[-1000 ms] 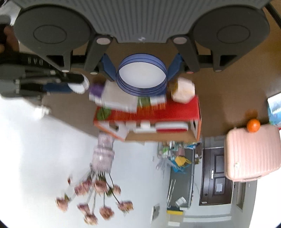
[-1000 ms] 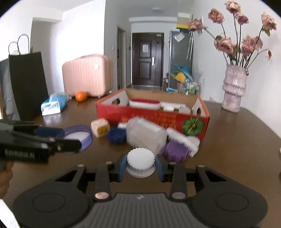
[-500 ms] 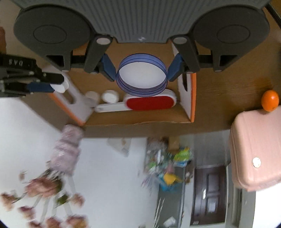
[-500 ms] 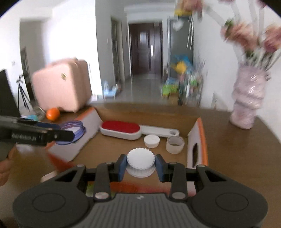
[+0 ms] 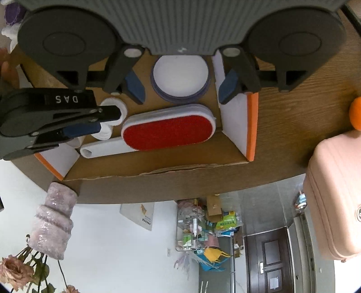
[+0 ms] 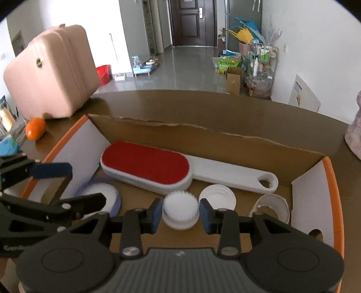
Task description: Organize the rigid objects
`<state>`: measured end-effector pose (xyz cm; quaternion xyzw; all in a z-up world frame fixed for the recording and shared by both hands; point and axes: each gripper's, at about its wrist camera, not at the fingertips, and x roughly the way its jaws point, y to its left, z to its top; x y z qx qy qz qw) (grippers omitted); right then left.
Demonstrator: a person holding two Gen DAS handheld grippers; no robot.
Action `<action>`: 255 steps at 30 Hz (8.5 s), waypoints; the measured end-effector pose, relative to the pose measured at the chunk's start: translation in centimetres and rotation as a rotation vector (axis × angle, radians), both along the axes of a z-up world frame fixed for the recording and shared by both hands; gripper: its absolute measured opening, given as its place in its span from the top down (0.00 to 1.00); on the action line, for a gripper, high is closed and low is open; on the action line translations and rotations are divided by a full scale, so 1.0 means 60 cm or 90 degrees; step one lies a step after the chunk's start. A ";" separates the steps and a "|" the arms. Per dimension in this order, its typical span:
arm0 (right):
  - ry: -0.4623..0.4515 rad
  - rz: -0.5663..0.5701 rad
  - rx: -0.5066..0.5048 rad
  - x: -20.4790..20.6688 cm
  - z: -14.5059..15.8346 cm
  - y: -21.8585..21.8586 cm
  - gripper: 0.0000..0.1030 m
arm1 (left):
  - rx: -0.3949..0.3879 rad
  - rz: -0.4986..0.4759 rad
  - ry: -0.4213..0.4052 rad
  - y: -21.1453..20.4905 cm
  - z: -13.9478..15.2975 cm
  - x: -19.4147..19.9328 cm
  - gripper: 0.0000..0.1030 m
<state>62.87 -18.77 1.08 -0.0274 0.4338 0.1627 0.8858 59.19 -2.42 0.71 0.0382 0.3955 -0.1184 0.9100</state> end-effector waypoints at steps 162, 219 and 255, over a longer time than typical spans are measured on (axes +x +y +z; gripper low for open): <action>-0.193 -0.086 0.031 -0.646 -0.055 -0.075 0.50 | -0.054 0.021 -0.102 0.001 -0.061 -0.573 0.62; -0.226 -0.035 0.067 -0.434 0.091 -0.126 0.49 | -0.127 -0.009 -0.066 -0.038 0.093 -0.275 0.62; -0.118 -0.048 -0.024 -0.179 0.126 -0.111 0.22 | 0.009 0.073 -0.096 -0.034 0.134 -0.153 0.37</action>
